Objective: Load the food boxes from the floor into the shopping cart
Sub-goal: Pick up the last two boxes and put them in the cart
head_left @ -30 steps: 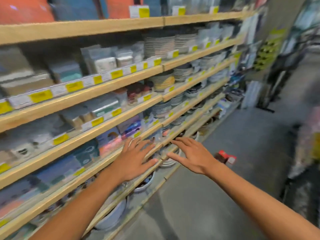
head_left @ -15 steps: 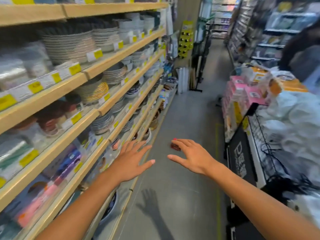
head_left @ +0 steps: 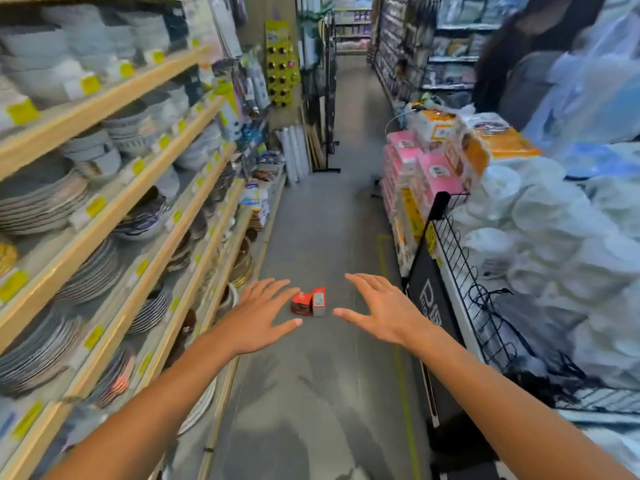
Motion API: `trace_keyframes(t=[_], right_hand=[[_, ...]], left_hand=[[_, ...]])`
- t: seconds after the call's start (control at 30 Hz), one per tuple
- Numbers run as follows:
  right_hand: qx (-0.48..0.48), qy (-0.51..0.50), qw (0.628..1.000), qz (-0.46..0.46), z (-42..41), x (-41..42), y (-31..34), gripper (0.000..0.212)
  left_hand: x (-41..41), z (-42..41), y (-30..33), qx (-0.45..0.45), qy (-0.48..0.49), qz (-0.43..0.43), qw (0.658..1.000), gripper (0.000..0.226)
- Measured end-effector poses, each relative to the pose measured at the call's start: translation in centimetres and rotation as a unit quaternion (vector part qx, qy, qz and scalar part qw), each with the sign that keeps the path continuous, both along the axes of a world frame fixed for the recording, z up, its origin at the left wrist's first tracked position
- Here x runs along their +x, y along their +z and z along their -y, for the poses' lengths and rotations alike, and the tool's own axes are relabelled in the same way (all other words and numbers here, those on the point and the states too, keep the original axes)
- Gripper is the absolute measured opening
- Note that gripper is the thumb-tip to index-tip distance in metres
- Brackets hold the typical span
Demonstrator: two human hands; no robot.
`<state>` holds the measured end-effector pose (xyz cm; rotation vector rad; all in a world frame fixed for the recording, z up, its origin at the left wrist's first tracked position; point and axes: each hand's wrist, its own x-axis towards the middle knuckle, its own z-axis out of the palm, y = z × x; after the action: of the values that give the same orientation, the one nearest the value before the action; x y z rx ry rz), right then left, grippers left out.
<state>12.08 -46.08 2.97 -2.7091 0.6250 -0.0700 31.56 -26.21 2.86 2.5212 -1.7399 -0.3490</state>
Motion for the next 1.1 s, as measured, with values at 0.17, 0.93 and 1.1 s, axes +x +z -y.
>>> trace_keyframes(t=[0.17,0.93,1.1], right_hand=[[0.001,0.004,1.0,-0.006,9.3,4.1,0.2,0.084],[0.108,-0.013,0.989,-0.102,32.4,34.8,-6.8,0.087],[0.163,-0.02,0.977,-0.139,37.4,40.1,-11.4,0.087]], left_hand=[[3.9,9.0,-0.1,0.001,0.012,-0.029,0.999,0.107],[34.4,31.9,-9.0,0.006,0.041,-0.126,0.991,0.088],[38.8,36.1,-13.1,-0.003,0.078,-0.186,0.979,0.083]])
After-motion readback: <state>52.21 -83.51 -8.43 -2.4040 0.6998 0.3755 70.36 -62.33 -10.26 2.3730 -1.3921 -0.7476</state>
